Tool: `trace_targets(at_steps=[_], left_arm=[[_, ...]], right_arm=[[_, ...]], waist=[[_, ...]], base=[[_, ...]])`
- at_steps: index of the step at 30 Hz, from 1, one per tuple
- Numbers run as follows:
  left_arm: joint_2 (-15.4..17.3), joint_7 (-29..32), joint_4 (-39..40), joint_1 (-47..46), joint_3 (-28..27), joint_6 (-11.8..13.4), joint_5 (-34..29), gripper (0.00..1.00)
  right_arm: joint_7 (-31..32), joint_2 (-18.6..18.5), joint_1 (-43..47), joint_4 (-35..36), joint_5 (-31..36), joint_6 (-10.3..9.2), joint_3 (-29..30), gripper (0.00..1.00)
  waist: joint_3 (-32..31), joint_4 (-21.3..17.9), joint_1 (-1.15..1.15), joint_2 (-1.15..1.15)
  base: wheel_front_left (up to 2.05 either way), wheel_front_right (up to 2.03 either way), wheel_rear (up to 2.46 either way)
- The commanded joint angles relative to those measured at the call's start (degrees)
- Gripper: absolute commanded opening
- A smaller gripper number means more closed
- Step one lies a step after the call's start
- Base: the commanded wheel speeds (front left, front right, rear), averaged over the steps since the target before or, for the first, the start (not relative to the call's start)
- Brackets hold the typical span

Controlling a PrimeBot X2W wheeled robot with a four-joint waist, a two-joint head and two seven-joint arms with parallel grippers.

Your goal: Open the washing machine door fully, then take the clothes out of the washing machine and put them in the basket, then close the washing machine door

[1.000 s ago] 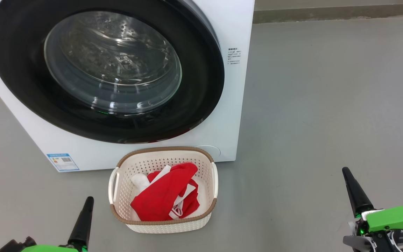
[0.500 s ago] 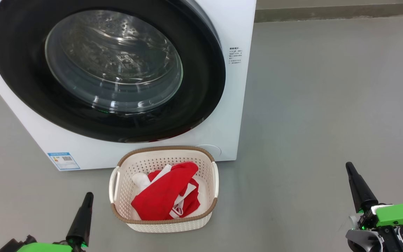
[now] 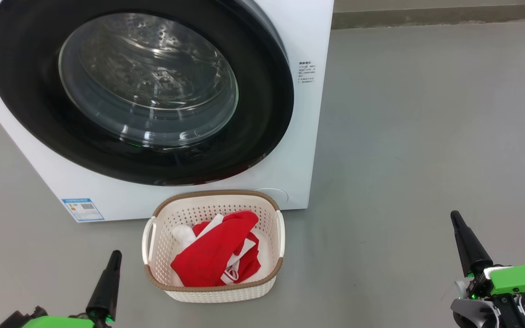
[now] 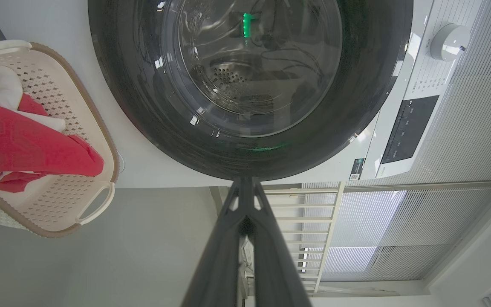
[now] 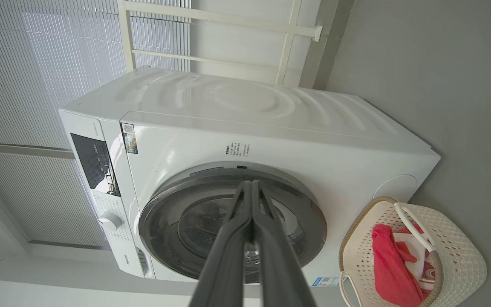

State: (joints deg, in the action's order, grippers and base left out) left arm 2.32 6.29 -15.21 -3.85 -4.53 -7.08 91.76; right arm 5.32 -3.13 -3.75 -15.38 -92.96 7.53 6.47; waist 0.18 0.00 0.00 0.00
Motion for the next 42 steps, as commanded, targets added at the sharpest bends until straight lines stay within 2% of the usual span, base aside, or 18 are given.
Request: trace_targets(at_steps=[1,42], left_arm=[[0.6,0.2,1.2,-2.3,-2.0,-0.4,0.4,0.00],[0.6,0.2,1.2,-2.3,-2.0,-0.4,0.4,0.00]], right_arm=[[0.3,-0.5,-2.3,1.4,-0.1,-0.04,-1.0,0.00],[0.7,-0.2,-2.4,1.4,0.3,-0.04,-0.5,0.00]], waist=[[0.0,0.0,0.00,0.00],[0.0,0.0,0.00,0.00]], base=[[0.00,0.00,0.00],[0.00,0.00,0.00]])
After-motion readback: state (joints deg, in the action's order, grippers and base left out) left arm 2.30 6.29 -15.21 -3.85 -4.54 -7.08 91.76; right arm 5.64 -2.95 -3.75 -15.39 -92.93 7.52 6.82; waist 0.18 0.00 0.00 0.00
